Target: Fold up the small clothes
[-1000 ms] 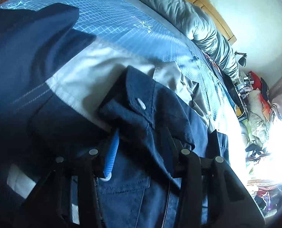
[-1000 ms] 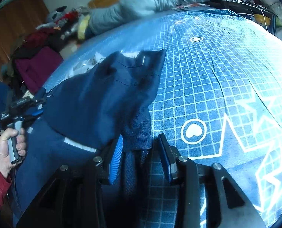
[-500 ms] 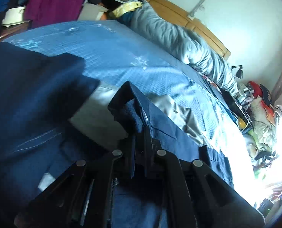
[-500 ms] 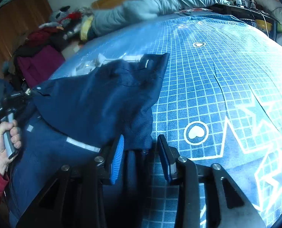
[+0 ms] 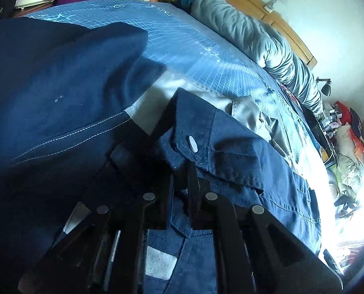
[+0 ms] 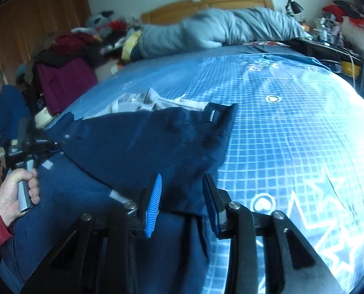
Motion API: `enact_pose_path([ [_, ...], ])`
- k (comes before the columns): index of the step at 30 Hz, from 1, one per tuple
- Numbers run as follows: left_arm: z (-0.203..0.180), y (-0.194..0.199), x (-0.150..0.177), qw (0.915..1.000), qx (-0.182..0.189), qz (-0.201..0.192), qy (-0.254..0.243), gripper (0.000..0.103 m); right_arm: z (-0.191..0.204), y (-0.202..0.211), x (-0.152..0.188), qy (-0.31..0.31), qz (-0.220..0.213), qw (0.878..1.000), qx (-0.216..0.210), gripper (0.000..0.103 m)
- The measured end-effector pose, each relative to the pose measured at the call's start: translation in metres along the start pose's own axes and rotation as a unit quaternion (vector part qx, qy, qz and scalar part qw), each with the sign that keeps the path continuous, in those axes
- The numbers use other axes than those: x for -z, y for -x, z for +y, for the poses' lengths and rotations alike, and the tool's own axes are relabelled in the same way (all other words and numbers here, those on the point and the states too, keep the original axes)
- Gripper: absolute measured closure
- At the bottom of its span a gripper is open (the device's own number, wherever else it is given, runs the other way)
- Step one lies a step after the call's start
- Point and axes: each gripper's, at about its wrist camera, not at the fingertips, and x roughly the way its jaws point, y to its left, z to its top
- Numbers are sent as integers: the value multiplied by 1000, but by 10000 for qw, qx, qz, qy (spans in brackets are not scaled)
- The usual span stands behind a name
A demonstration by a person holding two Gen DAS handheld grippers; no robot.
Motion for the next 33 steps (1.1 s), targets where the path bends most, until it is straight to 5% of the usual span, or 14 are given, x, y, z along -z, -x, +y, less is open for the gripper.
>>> enact_pose_path([
  [2,4,2,1,10000,48,-12,66,91,-10,-29,7,-247,730,9967,-242,67],
  [7,8,3,2,9998,156,-34,108,90,-5,-5,7,3,784,9948,-644,64],
  [10,6,7,2,9998,155,-13,84,89,-16,7,-21,-72,369,9955,-866,64],
  [13,11,18,1,9997,173,21,151,86,-42,-26,-59,-226,316,9969,-686,64],
  [16,26,44,-7,9994,169,-111,280,78,-63,-85,-83,-411,877,9939,-533,65],
  [18,44,68,-17,9987,127,-313,392,66,-68,-105,-93,-364,1048,9936,-201,76],
  [23,132,134,-54,9897,-527,-1026,848,46,-26,-51,-98,-175,280,9993,-176,66],
  [26,191,157,-71,9819,-847,-1190,1205,46,12,-11,-76,66,-42,9998,-197,48],
  [33,280,163,-102,9711,-1029,-1273,1737,45,95,4,-13,273,553,9969,-491,47],
])
